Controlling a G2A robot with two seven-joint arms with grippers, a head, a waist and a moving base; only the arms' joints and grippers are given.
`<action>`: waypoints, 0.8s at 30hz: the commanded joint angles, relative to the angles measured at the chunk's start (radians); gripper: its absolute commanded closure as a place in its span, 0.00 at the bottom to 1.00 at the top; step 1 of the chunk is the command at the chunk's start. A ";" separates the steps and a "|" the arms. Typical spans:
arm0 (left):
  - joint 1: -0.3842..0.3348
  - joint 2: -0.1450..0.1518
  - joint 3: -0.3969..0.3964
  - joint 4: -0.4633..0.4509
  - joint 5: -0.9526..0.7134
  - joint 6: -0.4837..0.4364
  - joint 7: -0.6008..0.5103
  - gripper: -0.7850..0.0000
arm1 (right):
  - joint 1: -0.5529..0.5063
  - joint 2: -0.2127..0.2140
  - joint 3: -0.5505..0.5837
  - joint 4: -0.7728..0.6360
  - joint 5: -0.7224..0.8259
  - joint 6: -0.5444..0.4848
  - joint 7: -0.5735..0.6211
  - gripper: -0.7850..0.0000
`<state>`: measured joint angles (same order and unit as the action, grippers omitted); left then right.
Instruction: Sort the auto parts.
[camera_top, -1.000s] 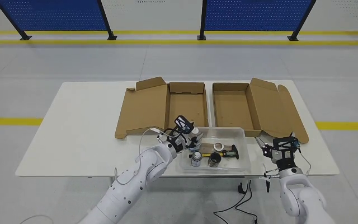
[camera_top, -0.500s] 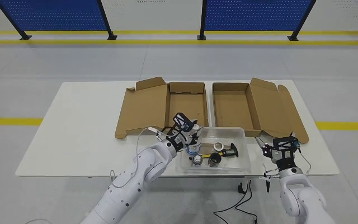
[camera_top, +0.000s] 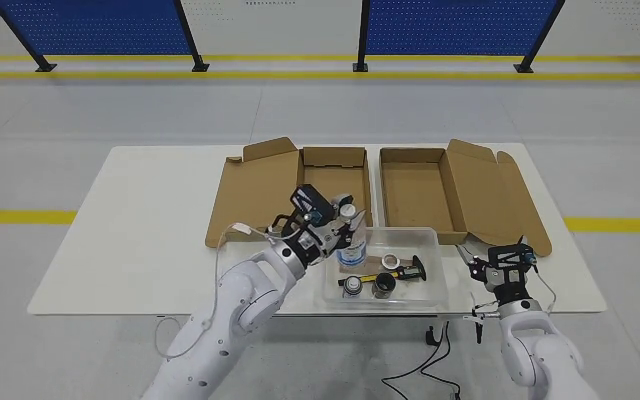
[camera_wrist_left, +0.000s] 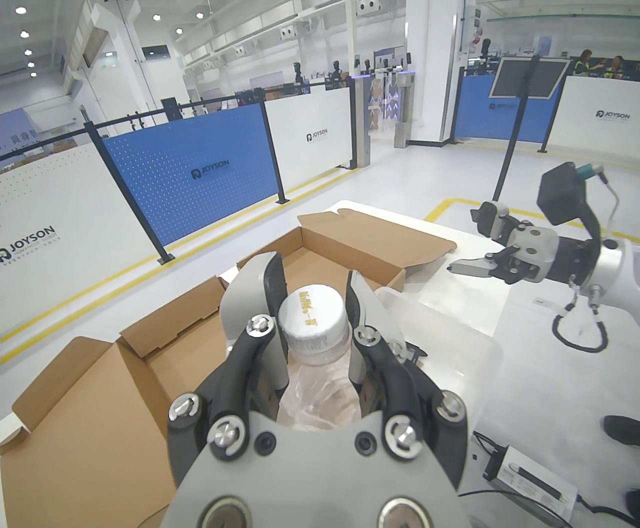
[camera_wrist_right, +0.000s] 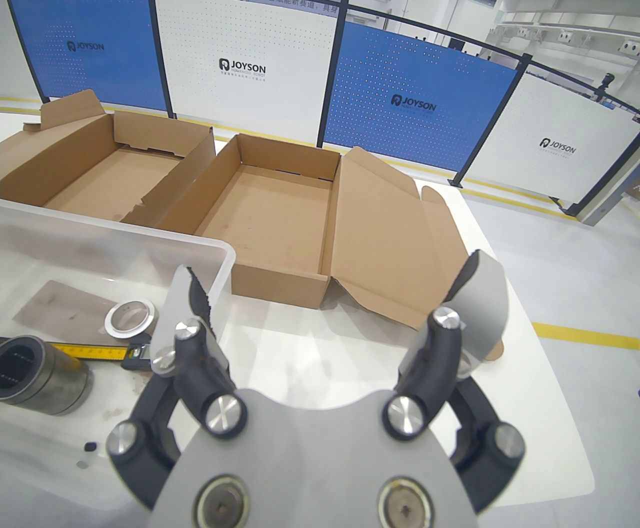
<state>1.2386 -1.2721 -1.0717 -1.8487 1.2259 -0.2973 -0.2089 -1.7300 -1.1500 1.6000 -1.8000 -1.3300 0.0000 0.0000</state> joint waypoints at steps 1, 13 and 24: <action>0.024 0.008 -0.022 -0.033 0.041 -0.028 0.002 1.00 | 0.000 0.000 0.000 0.000 0.000 0.000 0.000 0.00; 0.010 0.008 -0.020 -0.008 0.177 0.043 0.065 1.00 | 0.000 0.000 0.000 0.000 0.000 0.000 0.000 0.00; -0.239 -0.064 0.158 0.314 0.255 0.277 0.167 1.00 | 0.000 0.000 0.000 0.000 0.000 0.000 0.000 0.00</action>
<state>1.0196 -1.3313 -0.9248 -1.5744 1.4703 -0.0365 -0.0574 -1.7300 -1.1500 1.6000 -1.8000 -1.3300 0.0000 0.0000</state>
